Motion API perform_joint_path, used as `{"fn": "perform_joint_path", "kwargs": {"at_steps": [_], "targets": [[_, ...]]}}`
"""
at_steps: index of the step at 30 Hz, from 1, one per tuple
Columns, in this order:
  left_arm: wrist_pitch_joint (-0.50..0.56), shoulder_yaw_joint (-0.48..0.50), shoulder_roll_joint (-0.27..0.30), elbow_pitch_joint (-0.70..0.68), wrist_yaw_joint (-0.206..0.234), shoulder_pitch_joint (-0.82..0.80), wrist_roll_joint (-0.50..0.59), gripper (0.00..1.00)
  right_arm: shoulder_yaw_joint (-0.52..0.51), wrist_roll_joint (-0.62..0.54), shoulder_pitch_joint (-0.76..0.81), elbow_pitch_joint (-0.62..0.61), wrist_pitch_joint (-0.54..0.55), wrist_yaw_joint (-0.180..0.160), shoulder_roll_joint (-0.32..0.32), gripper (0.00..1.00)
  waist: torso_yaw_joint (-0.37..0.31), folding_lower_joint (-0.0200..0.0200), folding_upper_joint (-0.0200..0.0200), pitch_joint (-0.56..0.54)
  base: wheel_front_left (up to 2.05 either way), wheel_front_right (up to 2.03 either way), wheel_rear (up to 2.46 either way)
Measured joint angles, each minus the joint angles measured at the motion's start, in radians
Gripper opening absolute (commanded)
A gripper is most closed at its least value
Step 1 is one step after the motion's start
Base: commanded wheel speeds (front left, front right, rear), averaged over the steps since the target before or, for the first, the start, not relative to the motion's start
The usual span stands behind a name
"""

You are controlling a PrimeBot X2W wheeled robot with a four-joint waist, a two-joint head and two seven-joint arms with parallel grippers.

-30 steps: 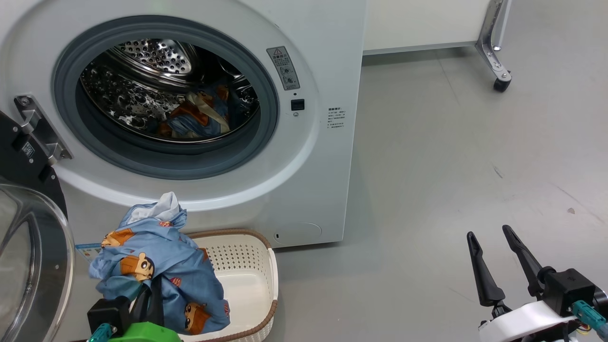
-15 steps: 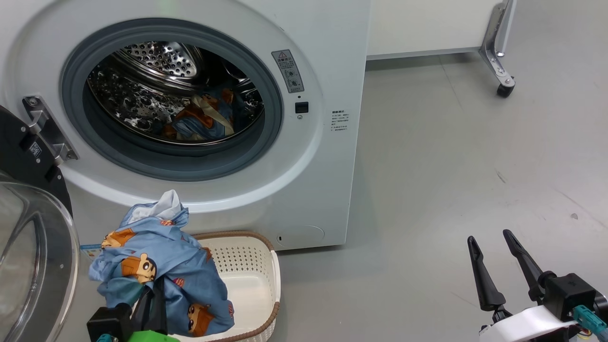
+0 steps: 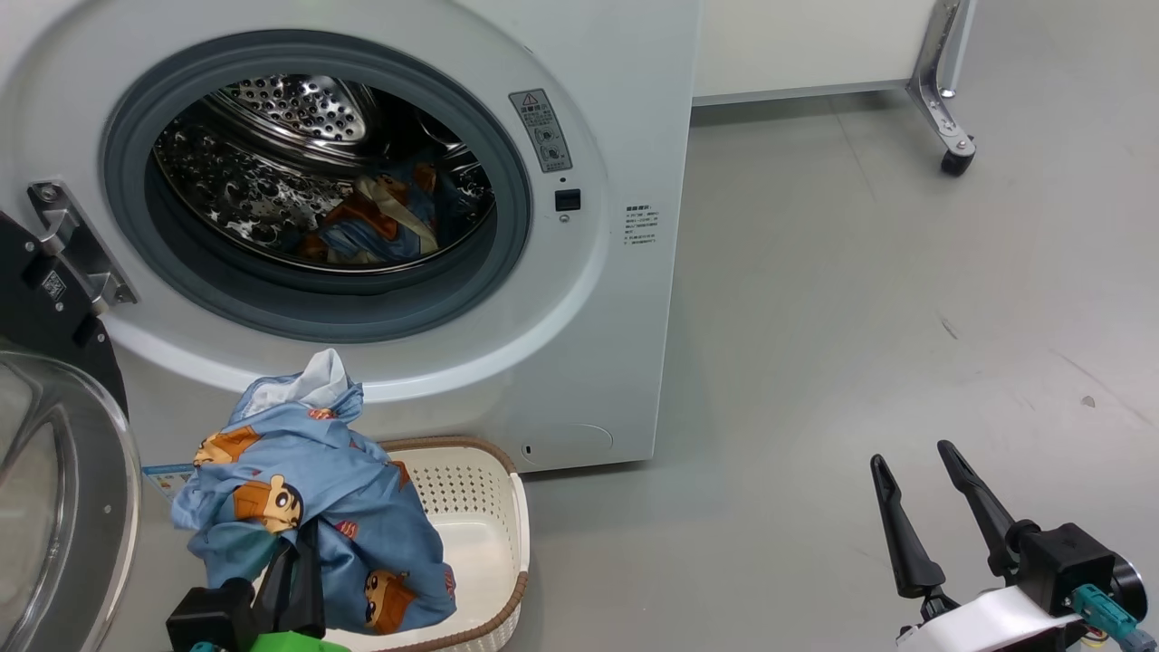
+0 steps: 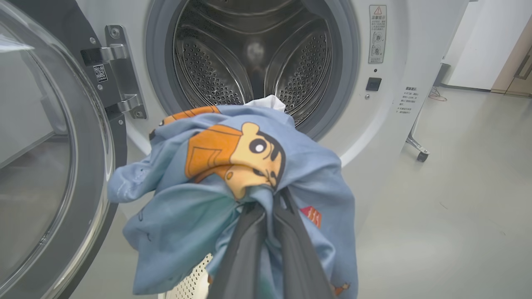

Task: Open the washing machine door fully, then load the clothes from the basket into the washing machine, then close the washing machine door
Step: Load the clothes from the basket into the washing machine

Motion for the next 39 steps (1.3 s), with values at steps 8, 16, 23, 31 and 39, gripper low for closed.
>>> {"fn": "perform_joint_path", "kwargs": {"at_steps": [8,16,23,31,39], "targets": [[0.000,0.001,0.000,-0.029,0.021,0.000,0.001,0.00,0.018,0.000,-0.001,-0.001,0.000,0.000,0.016,1.00,-0.040,0.0000,0.0000,0.022,0.00,0.00,0.00],[0.000,0.002,0.002,-0.030,0.036,-0.034,0.011,0.00,0.015,0.000,-0.007,-0.016,0.000,0.000,0.038,1.00,-0.084,0.0000,0.0000,0.078,0.00,0.00,0.00],[0.017,0.043,0.040,-0.030,0.053,-0.147,0.034,0.00,0.030,0.000,-0.062,-0.027,0.000,0.000,0.057,1.00,-0.132,0.0000,0.0000,0.148,0.00,0.00,0.00],[0.051,0.131,0.113,-0.024,0.085,-0.281,0.034,0.00,0.046,0.000,-0.113,-0.027,0.000,0.000,0.074,1.00,-0.206,0.0001,0.0000,0.228,0.00,0.00,0.00],[0.105,0.207,0.189,0.028,0.098,-0.421,0.032,0.00,0.069,0.004,-0.140,-0.026,0.000,0.000,0.094,1.00,-0.283,0.0001,0.0000,0.307,0.00,0.00,0.00]]}}
